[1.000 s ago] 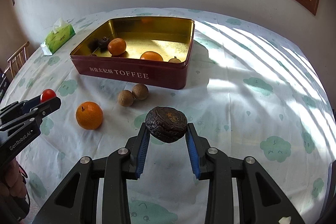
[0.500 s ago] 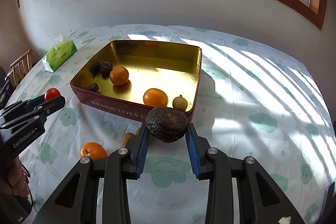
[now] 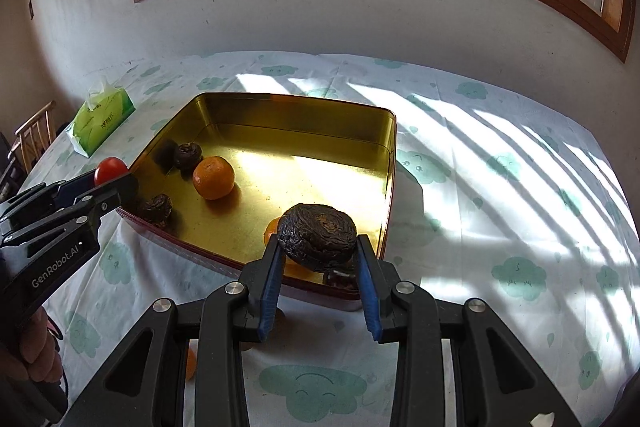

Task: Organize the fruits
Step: 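Carry the avocado and tomato over the TOFFEE tin with both tools, then open both tools to drop the avocado and tomato into the tin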

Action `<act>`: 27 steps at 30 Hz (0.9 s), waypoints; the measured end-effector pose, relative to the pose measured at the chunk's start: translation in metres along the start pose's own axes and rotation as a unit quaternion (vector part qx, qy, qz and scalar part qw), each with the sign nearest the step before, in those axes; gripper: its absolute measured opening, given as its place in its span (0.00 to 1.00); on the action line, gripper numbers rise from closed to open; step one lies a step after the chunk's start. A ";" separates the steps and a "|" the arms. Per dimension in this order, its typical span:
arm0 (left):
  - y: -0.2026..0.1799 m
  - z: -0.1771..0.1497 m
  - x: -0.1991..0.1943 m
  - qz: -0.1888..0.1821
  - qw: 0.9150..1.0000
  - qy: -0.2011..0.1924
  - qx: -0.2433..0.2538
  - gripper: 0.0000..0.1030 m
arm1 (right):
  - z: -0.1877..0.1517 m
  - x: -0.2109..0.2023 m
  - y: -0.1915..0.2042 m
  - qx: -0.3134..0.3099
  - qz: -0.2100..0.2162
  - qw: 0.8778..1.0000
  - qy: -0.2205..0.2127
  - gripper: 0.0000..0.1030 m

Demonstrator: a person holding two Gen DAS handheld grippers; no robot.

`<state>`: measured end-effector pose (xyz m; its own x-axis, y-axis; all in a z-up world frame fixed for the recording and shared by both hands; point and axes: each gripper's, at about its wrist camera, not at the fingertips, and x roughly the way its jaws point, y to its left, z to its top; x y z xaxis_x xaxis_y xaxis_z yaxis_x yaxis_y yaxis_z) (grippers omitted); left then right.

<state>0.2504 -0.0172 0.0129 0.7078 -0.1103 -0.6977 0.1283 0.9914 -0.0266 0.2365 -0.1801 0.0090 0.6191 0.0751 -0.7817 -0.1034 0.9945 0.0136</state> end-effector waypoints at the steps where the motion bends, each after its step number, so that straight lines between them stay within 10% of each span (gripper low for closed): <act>1: -0.001 0.002 0.003 0.000 1.000 0.000 0.003 0.32 | 0.001 0.002 0.000 0.000 0.000 1.000 0.001 0.31; 27: -0.008 -0.001 0.036 -0.007 0.999 0.037 0.007 0.32 | 0.006 0.030 0.000 -0.025 -0.035 0.999 0.020 0.31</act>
<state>0.2746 -0.0291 -0.0128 0.6523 -0.1186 -0.7486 0.1475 0.9887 -0.0281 0.2595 -0.1777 -0.0105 0.5946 0.0016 -0.8040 -0.1006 0.9923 -0.0724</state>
